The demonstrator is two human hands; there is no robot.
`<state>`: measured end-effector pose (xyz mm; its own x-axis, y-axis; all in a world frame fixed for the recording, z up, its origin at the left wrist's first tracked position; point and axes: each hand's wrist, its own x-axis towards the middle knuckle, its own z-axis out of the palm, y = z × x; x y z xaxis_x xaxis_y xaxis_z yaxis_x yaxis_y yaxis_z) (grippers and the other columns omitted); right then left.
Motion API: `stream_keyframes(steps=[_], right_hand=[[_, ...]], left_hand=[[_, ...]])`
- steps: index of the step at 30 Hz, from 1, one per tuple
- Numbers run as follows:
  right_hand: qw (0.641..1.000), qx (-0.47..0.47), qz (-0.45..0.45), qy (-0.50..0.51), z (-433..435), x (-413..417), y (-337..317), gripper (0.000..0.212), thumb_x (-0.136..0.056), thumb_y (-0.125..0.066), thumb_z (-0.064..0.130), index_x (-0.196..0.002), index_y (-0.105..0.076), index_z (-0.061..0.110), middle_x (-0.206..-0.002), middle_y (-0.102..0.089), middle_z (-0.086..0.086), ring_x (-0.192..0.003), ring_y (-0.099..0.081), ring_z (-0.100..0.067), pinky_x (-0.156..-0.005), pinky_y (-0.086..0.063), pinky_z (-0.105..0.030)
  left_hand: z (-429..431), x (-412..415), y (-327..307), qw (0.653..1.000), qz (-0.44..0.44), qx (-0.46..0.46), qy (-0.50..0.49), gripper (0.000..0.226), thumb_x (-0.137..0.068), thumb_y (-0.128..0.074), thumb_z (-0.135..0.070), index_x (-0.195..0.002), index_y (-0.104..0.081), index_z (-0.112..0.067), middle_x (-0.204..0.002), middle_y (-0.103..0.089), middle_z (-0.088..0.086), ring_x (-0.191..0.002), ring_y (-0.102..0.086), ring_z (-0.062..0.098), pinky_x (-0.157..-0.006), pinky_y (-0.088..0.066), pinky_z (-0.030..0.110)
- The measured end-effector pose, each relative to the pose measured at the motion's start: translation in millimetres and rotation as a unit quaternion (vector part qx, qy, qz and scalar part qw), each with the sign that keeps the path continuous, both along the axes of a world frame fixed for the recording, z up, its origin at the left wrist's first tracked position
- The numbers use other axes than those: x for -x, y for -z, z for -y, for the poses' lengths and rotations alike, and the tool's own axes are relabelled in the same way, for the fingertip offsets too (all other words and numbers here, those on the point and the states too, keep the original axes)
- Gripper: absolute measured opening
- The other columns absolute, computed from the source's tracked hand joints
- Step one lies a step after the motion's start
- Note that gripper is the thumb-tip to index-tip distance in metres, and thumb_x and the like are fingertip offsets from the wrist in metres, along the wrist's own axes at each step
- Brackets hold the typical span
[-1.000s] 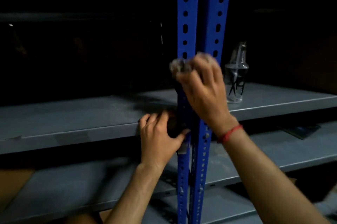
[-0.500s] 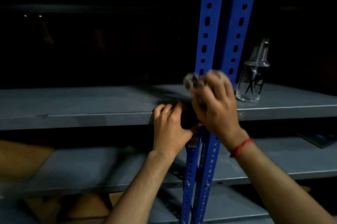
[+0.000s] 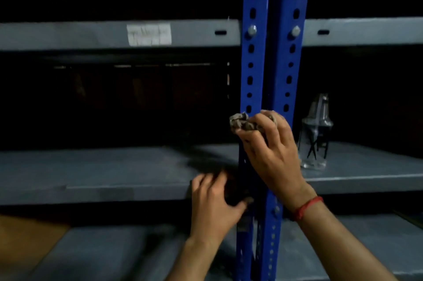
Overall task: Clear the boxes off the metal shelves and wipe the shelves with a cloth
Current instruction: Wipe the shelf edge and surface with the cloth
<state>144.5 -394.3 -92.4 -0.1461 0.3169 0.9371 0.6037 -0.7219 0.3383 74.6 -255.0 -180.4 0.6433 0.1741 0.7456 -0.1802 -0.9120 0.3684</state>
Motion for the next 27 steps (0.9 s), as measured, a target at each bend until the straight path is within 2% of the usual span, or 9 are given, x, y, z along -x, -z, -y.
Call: stream_keyframes(steps=[4,8,10,13,16,19,22,25,27], right_hand=[[0.996,-0.076,0.034,-0.007,-14.1,-9.0,-84.9,0.016,-0.103,-0.056,0.021,-0.118,-0.052,0.018,-0.129,-0.040,-0.010,-0.122,-0.050,-0.038,-0.111,-0.039,-0.048],[0.989,-0.141,0.034,-0.028,-27.1,-4.7,-160.8,0.027,-0.105,-0.050,0.027,-0.130,-0.053,0.015,-0.129,-0.045,-0.011,-0.123,-0.045,-0.031,-0.115,-0.034,-0.039],[0.985,-0.163,0.024,-0.050,-30.2,0.5,-173.7,0.031,-0.105,-0.051,0.026,-0.130,-0.058,0.010,-0.127,-0.054,-0.016,-0.122,-0.044,-0.029,-0.112,-0.038,-0.041],[0.980,-0.189,0.019,-0.055,-39.4,7.0,-173.2,0.030,-0.104,-0.051,0.025,-0.128,-0.062,0.009,-0.124,-0.058,-0.017,-0.120,-0.042,-0.026,-0.109,-0.041,-0.041],[0.977,-0.206,0.026,-0.043,-56.9,12.0,-170.9,0.028,-0.105,-0.049,0.022,-0.125,-0.063,0.009,-0.121,-0.060,-0.015,-0.118,-0.049,-0.029,-0.109,-0.041,-0.041],[0.981,-0.181,0.025,-0.061,-91.6,20.1,-168.0,0.027,-0.102,-0.053,0.017,-0.124,-0.063,0.007,-0.122,-0.062,-0.015,-0.117,-0.055,-0.032,-0.107,-0.042,-0.043],[0.988,-0.117,0.008,-0.102,-151.7,35.8,-164.8,0.032,-0.094,-0.058,0.009,-0.125,-0.063,0.005,-0.122,-0.062,-0.016,-0.115,-0.056,-0.034,-0.104,-0.043,-0.047],[0.991,-0.063,0.015,-0.116,-195.8,48.1,-168.5,0.029,-0.094,-0.056,0.009,-0.121,-0.065,0.008,-0.119,-0.063,-0.013,-0.110,-0.057,-0.033,-0.098,-0.044,-0.045],[0.993,-0.044,0.028,-0.107,-196.0,49.4,-171.0,0.028,-0.094,-0.056,0.009,-0.120,-0.065,0.010,-0.119,-0.063,-0.012,-0.110,-0.057,-0.032,-0.097,-0.044,-0.043]], left_hand=[[-5.6,-4.5,-2.7,0.999,0.009,0.002,0.041,0.054,-0.055,-0.070,-0.081,-0.087,-0.050,-0.042,-0.088,-0.058,-0.024,-0.088,-0.052,0.009,-0.078,-0.036,0.019],[-5.5,-9.3,-7.5,1.000,0.006,0.004,0.026,0.056,-0.055,-0.063,-0.089,-0.086,-0.054,-0.043,-0.090,-0.061,-0.021,-0.092,-0.058,0.015,-0.080,-0.049,0.030],[-2.8,-6.6,-12.7,1.000,-0.012,-0.007,0.026,0.051,-0.059,-0.064,-0.084,-0.089,-0.049,-0.046,-0.100,-0.057,-0.024,-0.104,-0.053,0.013,-0.092,-0.046,0.031],[-4.6,-10.4,-6.3,1.000,0.018,-0.003,0.016,0.057,-0.062,-0.053,-0.093,-0.091,-0.050,-0.044,-0.093,-0.063,-0.020,-0.092,-0.058,0.012,-0.084,-0.047,0.026],[-8.0,-15.9,2.8,0.999,0.025,0.016,0.022,0.061,-0.057,-0.062,-0.089,-0.094,-0.050,-0.042,-0.093,-0.067,-0.018,-0.089,-0.063,0.011,-0.086,-0.030,0.016],[-7.5,-14.5,-5.0,0.999,0.017,0.007,0.030,0.058,-0.050,-0.067,-0.078,-0.091,-0.051,-0.040,-0.086,-0.061,-0.024,-0.085,-0.055,0.000,-0.080,-0.026,0.011],[-17.8,-15.8,-2.5,0.998,-0.022,-0.007,0.056,0.042,-0.054,-0.062,-0.062,-0.089,-0.055,-0.039,-0.088,-0.059,-0.023,-0.085,-0.060,0.002,-0.076,-0.036,0.015],[-42.9,-19.5,-1.9,0.995,-0.080,0.014,0.057,0.049,-0.065,-0.062,-0.052,-0.113,-0.056,-0.047,-0.115,-0.063,-0.023,-0.110,-0.062,0.004,-0.095,-0.042,0.023],[-51.4,-8.2,-14.9,0.990,-0.093,0.044,0.095,0.051,-0.071,-0.059,-0.054,-0.118,-0.042,-0.058,-0.122,-0.067,-0.018,-0.116,-0.058,0.000,-0.098,-0.039,0.015]])
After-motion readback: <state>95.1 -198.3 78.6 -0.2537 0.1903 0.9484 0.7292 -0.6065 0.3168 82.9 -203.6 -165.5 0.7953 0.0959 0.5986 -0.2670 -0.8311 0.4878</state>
